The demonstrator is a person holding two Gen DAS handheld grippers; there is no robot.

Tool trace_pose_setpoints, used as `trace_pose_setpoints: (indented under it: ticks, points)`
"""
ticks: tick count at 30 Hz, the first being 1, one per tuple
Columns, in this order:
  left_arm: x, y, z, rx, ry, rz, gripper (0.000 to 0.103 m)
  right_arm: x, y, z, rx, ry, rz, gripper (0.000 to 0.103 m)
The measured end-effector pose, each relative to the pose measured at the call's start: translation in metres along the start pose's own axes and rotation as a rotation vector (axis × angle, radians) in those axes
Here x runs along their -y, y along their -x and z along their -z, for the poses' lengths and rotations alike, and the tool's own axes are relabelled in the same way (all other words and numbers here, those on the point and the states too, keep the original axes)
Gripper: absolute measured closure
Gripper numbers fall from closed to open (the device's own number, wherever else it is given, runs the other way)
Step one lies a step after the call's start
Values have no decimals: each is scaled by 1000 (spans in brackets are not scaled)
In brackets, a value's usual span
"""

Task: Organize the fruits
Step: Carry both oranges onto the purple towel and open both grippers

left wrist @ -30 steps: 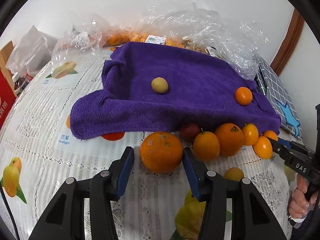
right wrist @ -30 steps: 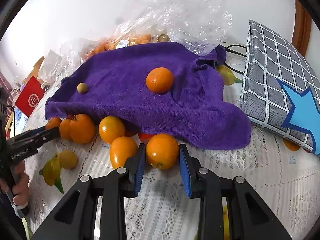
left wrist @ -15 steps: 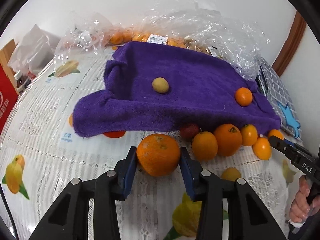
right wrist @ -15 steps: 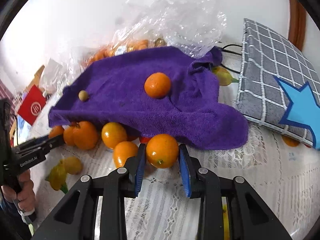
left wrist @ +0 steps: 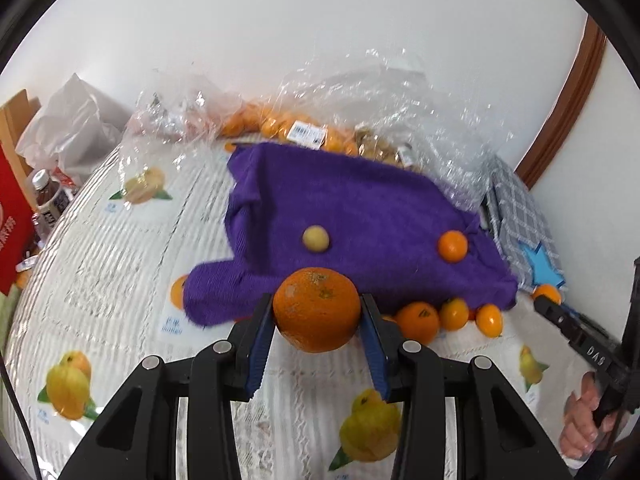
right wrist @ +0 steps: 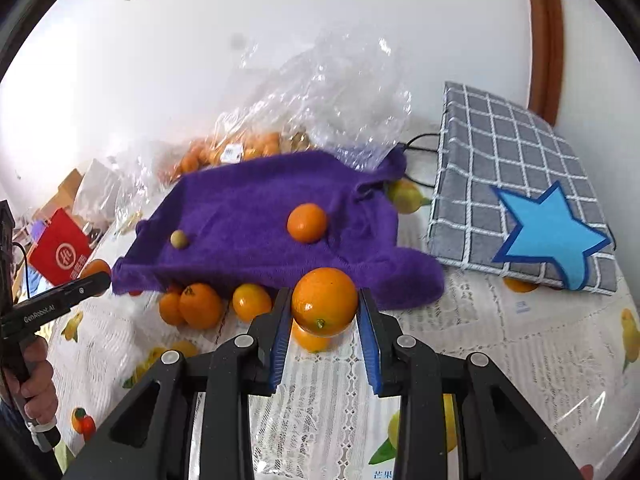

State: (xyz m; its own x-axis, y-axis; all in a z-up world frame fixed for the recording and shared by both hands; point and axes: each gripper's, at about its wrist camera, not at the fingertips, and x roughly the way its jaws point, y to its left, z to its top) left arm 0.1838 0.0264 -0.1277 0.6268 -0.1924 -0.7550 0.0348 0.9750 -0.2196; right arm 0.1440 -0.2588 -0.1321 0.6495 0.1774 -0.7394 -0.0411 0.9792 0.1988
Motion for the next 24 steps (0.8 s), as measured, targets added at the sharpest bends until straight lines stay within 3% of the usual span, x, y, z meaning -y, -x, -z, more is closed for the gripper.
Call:
trace_pose_setpoints:
  ticks: [13,19,24]
  points:
    - [6,-52,-62,64,-16,15,63,7,-18,-40,87,-1,88,71]
    - [0,-77,-68,61,12,-1,63,17,-42,-58,109,-6,84,71]
    - [-7,-92,-59,47,36,11,63,24,-64,-50,88,-30,83,71]
